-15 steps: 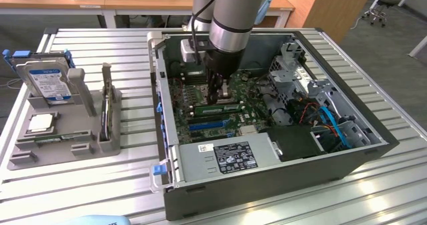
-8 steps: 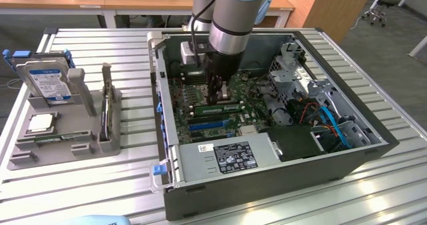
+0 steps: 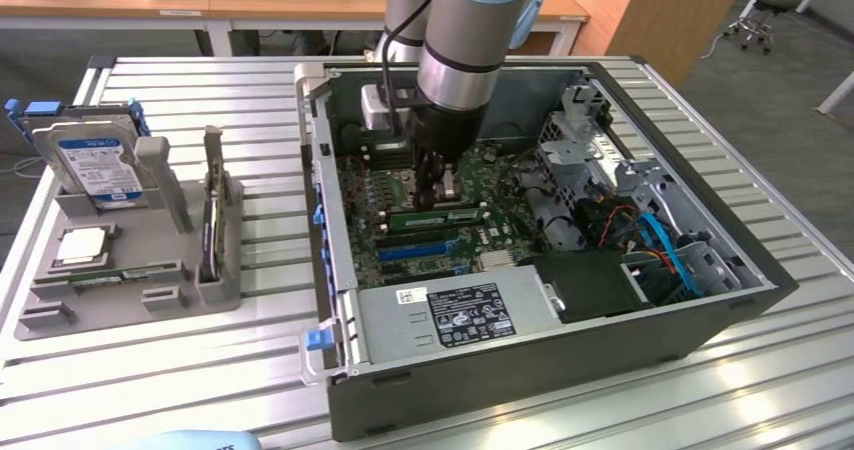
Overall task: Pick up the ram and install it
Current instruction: 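Press down the ram until it locks into place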
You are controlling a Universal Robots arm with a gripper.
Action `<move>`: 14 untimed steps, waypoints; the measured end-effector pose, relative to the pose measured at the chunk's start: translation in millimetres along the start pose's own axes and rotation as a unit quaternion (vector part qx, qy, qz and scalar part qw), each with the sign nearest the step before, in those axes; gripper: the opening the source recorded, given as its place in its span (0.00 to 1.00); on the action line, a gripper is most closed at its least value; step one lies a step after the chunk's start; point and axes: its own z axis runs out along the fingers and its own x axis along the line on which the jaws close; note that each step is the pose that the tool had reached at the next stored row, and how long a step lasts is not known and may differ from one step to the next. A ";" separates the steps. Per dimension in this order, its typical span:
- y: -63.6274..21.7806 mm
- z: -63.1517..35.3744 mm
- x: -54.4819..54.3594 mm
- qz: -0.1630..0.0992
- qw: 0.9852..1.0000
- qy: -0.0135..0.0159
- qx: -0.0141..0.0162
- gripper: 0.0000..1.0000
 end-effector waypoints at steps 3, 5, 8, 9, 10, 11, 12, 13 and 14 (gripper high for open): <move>0.0 1.5 0.1 0.000 1.000 0.000 0.000 0.10; 0.0 2.4 0.1 0.000 1.000 0.000 0.000 0.10; 0.0 2.4 0.1 0.000 1.000 0.000 0.000 0.10; 0.0 2.5 0.1 0.000 1.000 0.000 0.000 0.10; 0.0 2.5 0.1 0.000 1.000 0.000 0.000 0.10; 0.0 2.7 0.1 0.000 1.000 0.000 0.000 0.10; -0.1 3.3 0.1 0.000 1.000 0.000 0.000 0.10; -0.1 3.8 0.1 0.000 1.000 0.000 0.000 0.10; -0.1 4.2 0.1 0.000 1.000 0.000 0.000 0.10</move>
